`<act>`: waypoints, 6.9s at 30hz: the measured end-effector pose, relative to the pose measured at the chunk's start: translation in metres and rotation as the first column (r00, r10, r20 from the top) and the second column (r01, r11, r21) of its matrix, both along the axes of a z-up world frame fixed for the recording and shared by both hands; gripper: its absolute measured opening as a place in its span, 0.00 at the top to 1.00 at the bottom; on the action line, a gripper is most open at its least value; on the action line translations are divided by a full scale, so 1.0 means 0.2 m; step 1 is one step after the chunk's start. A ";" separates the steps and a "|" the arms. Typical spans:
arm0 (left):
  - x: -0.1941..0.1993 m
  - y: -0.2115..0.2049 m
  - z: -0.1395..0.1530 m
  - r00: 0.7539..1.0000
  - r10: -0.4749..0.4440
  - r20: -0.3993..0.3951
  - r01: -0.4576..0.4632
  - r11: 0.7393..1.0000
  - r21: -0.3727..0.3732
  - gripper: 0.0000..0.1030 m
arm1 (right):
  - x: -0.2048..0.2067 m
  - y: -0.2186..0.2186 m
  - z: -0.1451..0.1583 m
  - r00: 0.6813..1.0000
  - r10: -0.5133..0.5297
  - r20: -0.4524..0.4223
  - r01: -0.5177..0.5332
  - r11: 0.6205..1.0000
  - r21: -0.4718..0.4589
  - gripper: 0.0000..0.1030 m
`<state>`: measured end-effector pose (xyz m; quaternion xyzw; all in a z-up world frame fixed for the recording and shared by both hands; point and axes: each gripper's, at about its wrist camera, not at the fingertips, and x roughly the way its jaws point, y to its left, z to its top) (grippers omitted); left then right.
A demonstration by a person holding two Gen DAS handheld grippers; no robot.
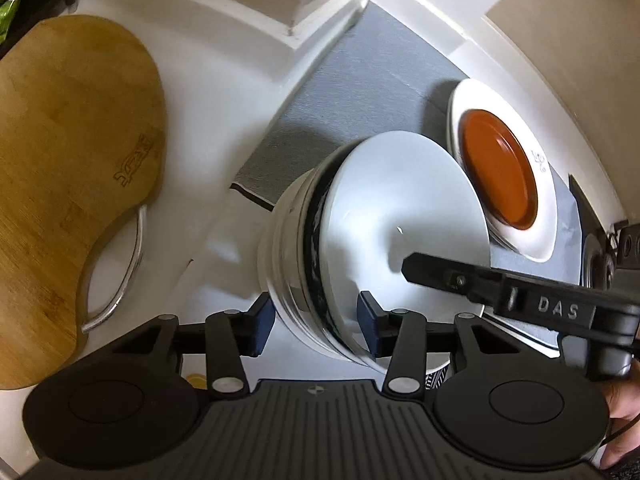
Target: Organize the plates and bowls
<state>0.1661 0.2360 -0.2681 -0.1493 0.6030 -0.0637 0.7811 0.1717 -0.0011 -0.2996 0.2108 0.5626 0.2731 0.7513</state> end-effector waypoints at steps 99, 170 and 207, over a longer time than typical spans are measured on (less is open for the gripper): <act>-0.19 -0.91 0.88 0.898 -0.281 0.338 0.213 0.951 0.224 0.04 | -0.44 -0.75 0.78 0.887 -0.318 0.335 0.401 0.889 -0.220 0.02; -0.75 -1.07 1.42 0.894 -0.296 0.335 0.140 0.897 0.418 0.00 | -0.96 -0.67 1.36 0.873 -0.381 0.305 0.477 0.797 -0.370 0.00; -0.69 -1.06 1.36 0.906 -0.307 0.292 0.162 0.888 0.431 0.00 | -0.90 -0.65 1.31 0.891 -0.362 0.273 0.448 0.800 -0.400 0.00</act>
